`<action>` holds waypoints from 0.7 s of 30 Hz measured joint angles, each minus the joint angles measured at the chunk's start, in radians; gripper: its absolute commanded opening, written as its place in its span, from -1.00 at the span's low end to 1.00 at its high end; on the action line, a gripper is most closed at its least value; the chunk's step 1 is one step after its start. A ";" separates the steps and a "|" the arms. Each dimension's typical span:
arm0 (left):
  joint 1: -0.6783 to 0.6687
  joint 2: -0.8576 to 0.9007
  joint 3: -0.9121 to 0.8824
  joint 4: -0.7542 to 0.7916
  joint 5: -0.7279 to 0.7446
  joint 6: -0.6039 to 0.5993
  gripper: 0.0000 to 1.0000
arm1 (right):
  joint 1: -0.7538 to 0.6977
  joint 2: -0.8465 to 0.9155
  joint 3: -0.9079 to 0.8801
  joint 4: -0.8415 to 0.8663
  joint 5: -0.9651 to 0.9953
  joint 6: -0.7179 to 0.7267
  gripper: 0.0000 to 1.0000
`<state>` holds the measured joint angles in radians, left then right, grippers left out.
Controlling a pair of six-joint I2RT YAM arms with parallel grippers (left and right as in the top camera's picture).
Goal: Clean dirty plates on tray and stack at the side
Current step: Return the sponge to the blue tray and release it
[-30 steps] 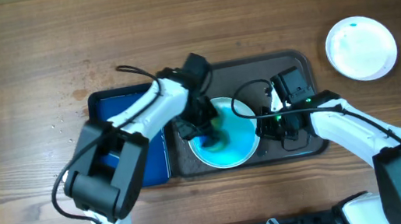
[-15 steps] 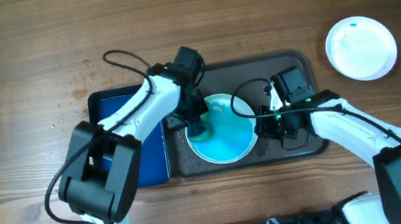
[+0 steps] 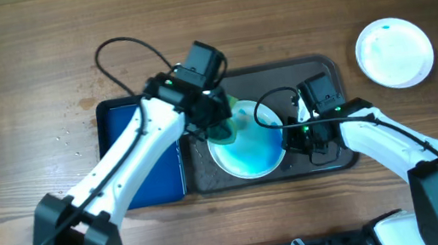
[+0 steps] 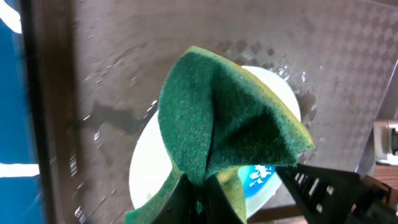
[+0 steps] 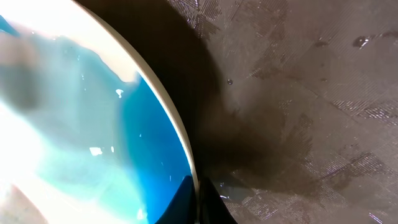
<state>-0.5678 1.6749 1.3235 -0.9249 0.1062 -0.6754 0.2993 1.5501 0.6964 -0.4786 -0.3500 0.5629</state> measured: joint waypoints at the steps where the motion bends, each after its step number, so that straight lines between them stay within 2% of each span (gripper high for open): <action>1: 0.015 -0.007 0.002 -0.022 -0.001 -0.001 -0.92 | 0.000 0.000 0.000 0.001 0.000 -0.003 -0.91; 5: 0.163 -0.009 0.007 -0.193 -0.072 -0.019 -0.92 | 0.000 0.000 0.006 0.001 0.004 -0.042 -0.91; 10: 0.356 -0.009 0.007 -0.281 -0.150 -0.013 -0.92 | -0.002 0.000 0.048 -0.029 0.024 -0.089 -0.91; 15: 0.494 -0.003 0.007 -0.246 -0.180 0.051 -0.92 | -0.002 0.000 0.169 -0.121 0.034 -0.150 -0.91; 21: 0.504 0.050 -0.058 -0.138 -0.182 0.102 -0.92 | -0.002 0.000 0.270 -0.204 0.038 -0.200 -0.91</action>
<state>-0.0643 1.7252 1.2652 -1.0626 -0.0761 -0.5735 0.2974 1.5505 0.9668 -0.6823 -0.3122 0.3634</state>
